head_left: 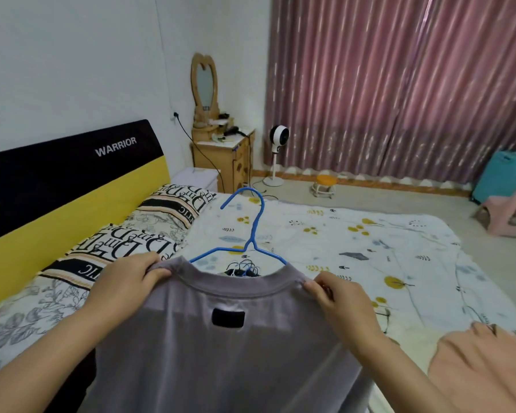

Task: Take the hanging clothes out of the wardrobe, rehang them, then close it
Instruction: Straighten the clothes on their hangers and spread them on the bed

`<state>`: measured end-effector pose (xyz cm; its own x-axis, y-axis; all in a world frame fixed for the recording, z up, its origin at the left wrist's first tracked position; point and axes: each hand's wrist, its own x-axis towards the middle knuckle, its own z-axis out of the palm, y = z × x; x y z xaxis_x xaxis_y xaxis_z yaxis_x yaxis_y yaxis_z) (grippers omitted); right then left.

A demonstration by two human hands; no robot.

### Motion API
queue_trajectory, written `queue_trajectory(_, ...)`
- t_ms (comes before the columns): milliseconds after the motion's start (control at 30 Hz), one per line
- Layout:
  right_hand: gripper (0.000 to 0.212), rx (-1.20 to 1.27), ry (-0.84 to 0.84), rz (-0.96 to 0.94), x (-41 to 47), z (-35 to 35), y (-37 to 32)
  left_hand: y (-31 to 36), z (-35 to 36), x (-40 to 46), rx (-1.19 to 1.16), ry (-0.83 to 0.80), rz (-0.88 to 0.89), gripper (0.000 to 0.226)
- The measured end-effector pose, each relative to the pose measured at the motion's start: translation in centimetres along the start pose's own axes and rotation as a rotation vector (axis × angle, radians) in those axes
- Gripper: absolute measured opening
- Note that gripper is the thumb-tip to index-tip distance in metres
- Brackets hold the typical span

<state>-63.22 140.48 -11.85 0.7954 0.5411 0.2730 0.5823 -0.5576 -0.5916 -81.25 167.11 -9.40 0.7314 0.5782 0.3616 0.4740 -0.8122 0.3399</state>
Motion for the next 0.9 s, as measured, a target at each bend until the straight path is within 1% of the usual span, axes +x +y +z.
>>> queue_trajectory(167,0.035,-0.064,0.033,-0.037,-4.6,-3.9,-1.7,1.6,-4.5,-4.5,-0.004,0.044,0.044,0.023)
queue_trajectory(267,0.038,-0.095,0.101,-0.055,-7.3,-5.9,-2.9,2.5,-6.5,-6.4,-0.011,0.050,0.061,0.023)
queue_trajectory(400,0.027,-0.130,0.233,-0.031,-11.1,-8.2,-4.3,3.7,-8.5,-8.6,-0.046,0.047,0.096,0.025)
queue_trajectory(467,0.027,-0.158,0.283,-0.021,-12.9,-9.2,-4.9,4.1,-9.3,-9.8,-0.048,0.068,0.126,0.026)
queue_trajectory(667,0.023,-0.216,0.384,0.023,-18.9,-11.3,-6.3,4.8,-10.5,-13.4,-0.134,0.056,0.223,0.024)
queue_trajectory(900,0.020,-0.355,0.484,0.067,-26.2,-13.8,-5.2,6.8,-9.6,-17.0,-0.226,-0.037,0.369,0.024)
